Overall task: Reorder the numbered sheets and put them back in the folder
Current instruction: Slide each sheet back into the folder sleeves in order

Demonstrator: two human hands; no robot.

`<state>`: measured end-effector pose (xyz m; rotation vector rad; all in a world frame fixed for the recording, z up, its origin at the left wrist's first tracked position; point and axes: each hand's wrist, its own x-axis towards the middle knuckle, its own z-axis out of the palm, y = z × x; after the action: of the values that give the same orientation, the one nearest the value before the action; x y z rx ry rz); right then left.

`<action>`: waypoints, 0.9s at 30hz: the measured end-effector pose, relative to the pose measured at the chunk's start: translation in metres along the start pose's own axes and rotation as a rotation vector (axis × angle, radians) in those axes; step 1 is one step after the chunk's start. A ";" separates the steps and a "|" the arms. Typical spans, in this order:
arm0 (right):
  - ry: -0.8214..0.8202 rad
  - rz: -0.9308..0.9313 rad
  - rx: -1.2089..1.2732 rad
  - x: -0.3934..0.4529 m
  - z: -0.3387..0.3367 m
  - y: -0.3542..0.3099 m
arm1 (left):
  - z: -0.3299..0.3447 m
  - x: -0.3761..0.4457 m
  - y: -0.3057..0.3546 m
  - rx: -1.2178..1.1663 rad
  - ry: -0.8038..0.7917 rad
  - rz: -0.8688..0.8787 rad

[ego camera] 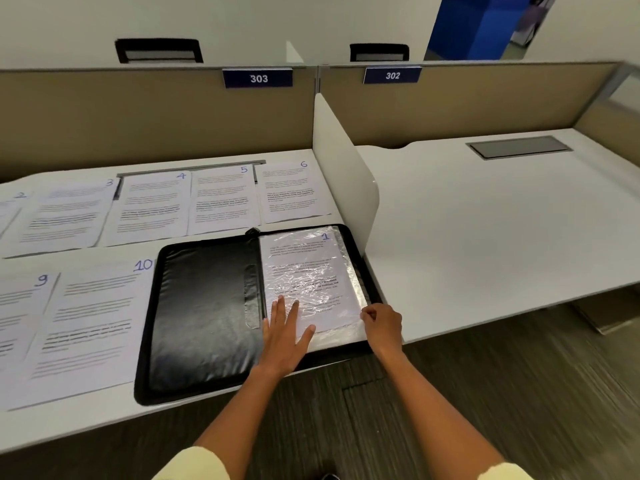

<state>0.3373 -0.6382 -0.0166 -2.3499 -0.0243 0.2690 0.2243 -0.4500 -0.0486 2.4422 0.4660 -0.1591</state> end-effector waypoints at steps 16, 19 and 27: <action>-0.068 0.023 -0.088 -0.015 0.018 0.002 | -0.020 -0.018 -0.024 0.104 -0.164 -0.009; -0.028 0.034 -0.026 -0.021 0.018 -0.001 | -0.024 -0.020 -0.038 -0.091 -0.029 -0.029; 0.046 -0.053 0.256 -0.042 0.017 -0.029 | -0.052 -0.026 -0.063 -0.278 0.222 -0.149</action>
<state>0.2943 -0.6091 -0.0002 -2.0966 -0.0282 0.1808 0.1771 -0.3799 -0.0377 2.1609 0.7183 0.1102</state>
